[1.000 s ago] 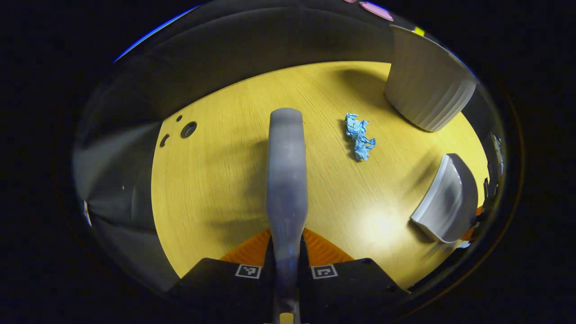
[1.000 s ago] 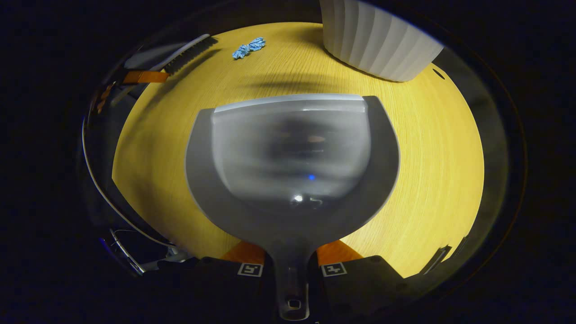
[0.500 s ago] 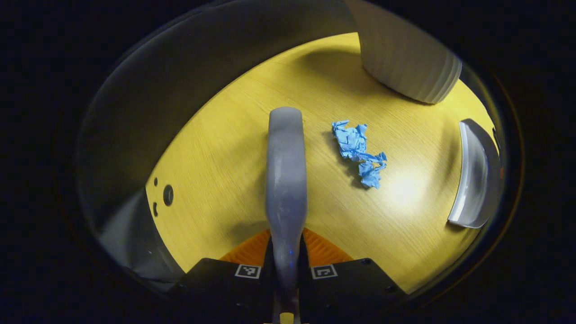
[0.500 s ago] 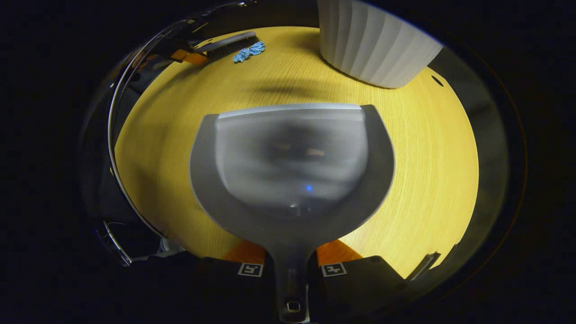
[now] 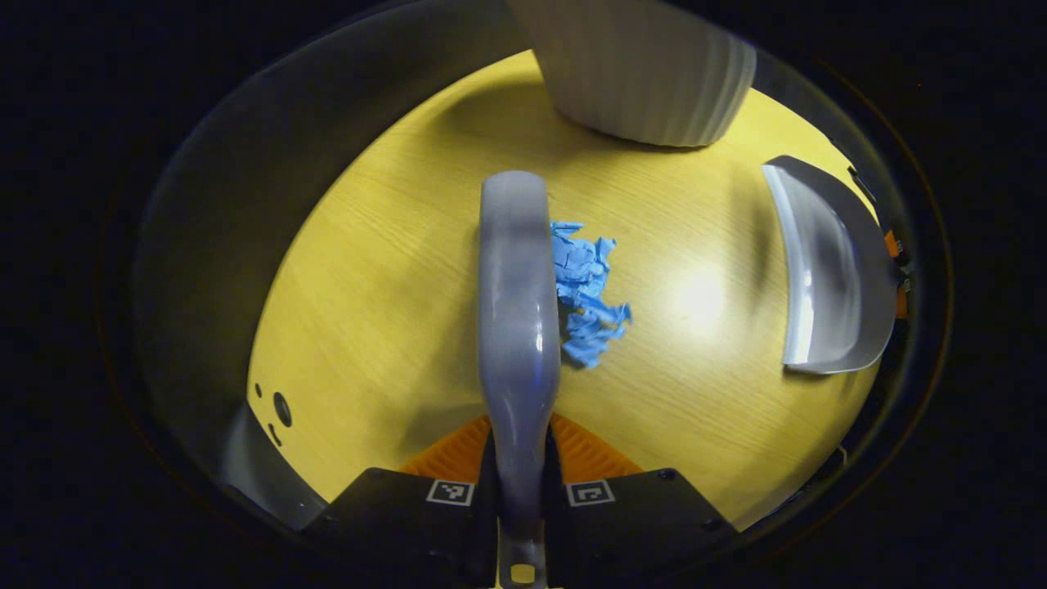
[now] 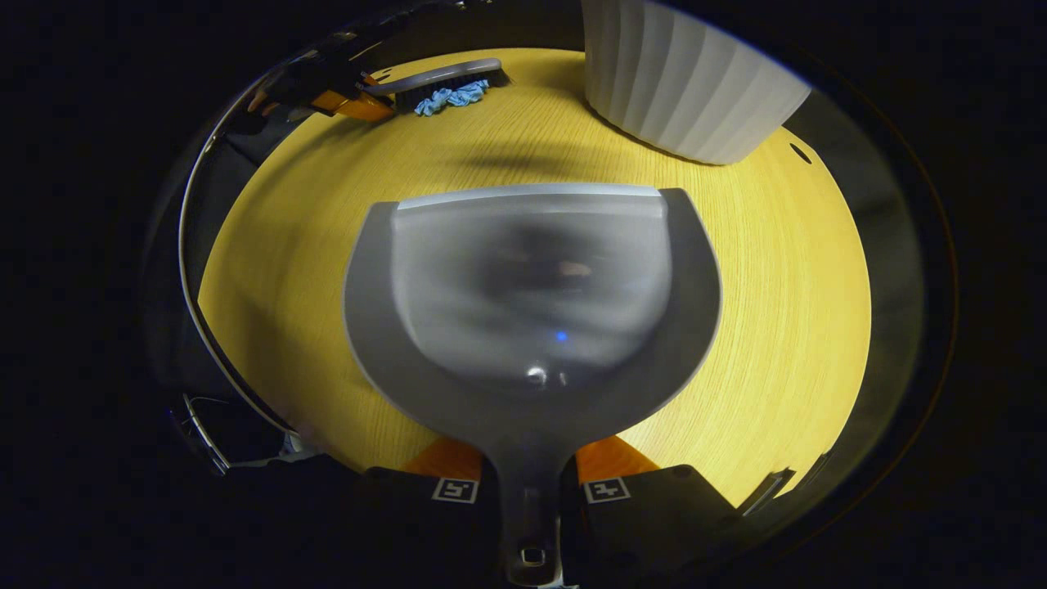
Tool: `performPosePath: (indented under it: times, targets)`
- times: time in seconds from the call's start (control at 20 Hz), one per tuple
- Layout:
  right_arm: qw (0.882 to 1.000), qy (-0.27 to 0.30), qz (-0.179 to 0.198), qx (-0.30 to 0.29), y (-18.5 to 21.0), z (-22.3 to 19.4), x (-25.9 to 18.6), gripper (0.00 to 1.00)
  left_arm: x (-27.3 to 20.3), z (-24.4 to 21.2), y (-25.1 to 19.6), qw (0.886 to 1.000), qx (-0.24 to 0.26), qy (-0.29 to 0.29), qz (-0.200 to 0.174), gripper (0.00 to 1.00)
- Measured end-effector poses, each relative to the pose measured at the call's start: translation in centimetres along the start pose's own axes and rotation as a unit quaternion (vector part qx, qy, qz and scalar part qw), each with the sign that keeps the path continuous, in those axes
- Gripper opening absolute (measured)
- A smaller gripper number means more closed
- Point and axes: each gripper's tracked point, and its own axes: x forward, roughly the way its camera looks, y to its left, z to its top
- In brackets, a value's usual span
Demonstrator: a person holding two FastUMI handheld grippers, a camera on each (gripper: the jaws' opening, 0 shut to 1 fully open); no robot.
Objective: Pick up the small broom and dustpan from the desktop, sweep the trash into the dustpan with the broom, and then empty the trash into the garbage bin.
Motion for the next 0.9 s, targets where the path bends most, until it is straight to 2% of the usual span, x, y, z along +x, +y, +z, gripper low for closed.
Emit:
performPosePath:
  times: [0.25, 0.45, 0.65, 0.75, 0.8, 0.85, 0.9]
  targets:
    - [1.0, 0.0, 0.008, -0.018, -0.1, -0.4, -0.5, 0.31, -2.2, 0.7, -7.9, 0.998, -0.001, 0.003, -0.057, 0.27]
    - [0.999, -0.004, 0.016, -0.034, -0.3, -0.6, -1.4, 0.32, -3.2, 0.0, -13.7, 0.991, -0.021, 0.015, -0.13, 0.29]
    - [0.998, -0.006, 0.026, -0.049, -1.0, -1.0, -1.5, 0.31, -5.6, -0.2, -19.0, 0.977, -0.027, 0.036, -0.209, 0.27]
    - [0.998, -0.009, 0.034, -0.057, -1.2, -1.0, -1.7, 0.31, -7.0, -0.4, -21.0, 0.965, -0.053, 0.052, -0.253, 0.3]
    - [0.998, -0.014, 0.037, -0.058, -1.4, -1.0, -1.7, 0.32, -7.5, -0.5, -21.7, 0.958, -0.07, 0.058, -0.274, 0.27]
    - [0.997, -0.017, 0.042, -0.056, -1.4, -1.0, -1.6, 0.32, -8.1, -0.5, -22.4, 0.952, -0.084, 0.062, -0.287, 0.27]
    - [0.997, -0.018, 0.047, -0.053, -1.3, -1.0, -1.5, 0.32, -8.4, -0.3, -22.6, 0.953, -0.089, 0.058, -0.283, 0.27]
